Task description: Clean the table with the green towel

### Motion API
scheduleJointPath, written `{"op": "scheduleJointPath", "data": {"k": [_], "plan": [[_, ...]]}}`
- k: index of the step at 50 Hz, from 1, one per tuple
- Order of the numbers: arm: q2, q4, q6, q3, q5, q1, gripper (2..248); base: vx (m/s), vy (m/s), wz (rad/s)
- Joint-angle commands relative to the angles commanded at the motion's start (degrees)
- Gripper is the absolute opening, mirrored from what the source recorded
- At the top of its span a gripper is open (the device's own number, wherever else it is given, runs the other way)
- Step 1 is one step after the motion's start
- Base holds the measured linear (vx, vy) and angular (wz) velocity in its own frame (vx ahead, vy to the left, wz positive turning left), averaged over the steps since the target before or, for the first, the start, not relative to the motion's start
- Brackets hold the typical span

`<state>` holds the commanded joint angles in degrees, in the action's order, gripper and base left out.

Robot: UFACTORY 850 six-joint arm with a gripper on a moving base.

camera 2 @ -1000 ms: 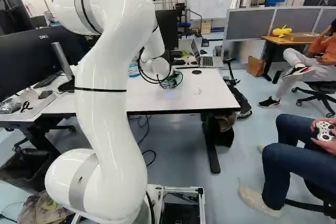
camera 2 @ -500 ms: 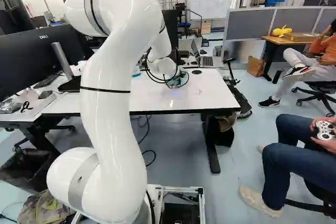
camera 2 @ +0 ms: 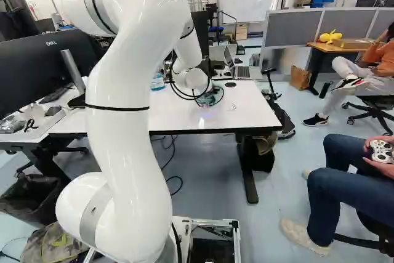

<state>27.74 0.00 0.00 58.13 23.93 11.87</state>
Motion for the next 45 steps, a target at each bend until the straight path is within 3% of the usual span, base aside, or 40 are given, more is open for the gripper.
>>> {"op": "scheduleJointPath", "data": {"k": [45], "plan": [[-4.26, 0.0, 0.0, -5.51, 0.0, -6.54, 38, 0.0, 0.0, 0.0]]}}
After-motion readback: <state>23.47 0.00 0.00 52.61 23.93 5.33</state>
